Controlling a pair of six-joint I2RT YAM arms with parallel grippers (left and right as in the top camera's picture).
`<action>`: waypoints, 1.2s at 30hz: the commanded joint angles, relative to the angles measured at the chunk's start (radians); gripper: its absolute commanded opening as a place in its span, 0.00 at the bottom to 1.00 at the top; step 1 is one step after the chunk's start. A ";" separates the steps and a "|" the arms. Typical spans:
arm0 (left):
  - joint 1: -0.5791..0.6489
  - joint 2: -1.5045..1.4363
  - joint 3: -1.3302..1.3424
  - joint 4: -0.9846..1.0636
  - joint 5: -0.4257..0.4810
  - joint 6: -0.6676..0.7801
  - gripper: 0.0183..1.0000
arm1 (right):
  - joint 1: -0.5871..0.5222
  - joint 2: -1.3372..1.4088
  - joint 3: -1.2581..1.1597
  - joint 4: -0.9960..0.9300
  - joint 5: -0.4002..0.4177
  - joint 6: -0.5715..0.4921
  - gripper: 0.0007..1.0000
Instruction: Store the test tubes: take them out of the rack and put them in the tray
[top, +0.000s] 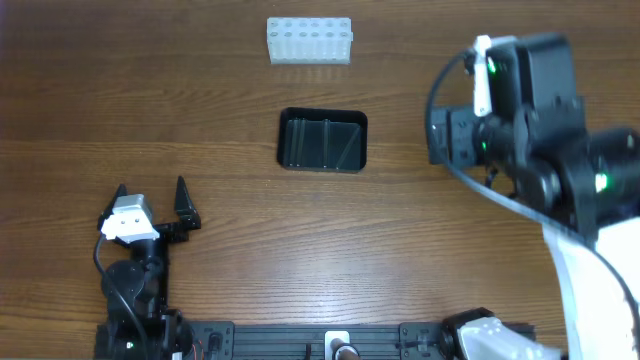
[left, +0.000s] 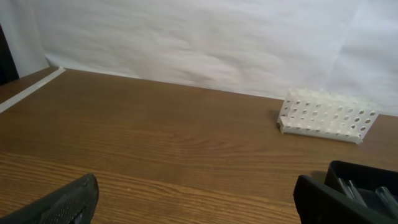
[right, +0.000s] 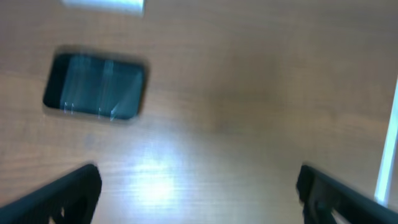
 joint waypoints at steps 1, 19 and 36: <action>0.003 -0.006 -0.004 0.000 0.009 0.018 1.00 | -0.029 -0.172 -0.285 0.223 0.024 -0.010 0.99; 0.003 -0.006 -0.004 0.000 0.009 0.018 1.00 | -0.130 -0.359 -1.031 1.763 0.020 -0.098 0.99; 0.003 -0.006 -0.004 0.000 0.009 0.018 1.00 | -0.236 -0.760 -1.596 1.977 0.020 -0.098 0.99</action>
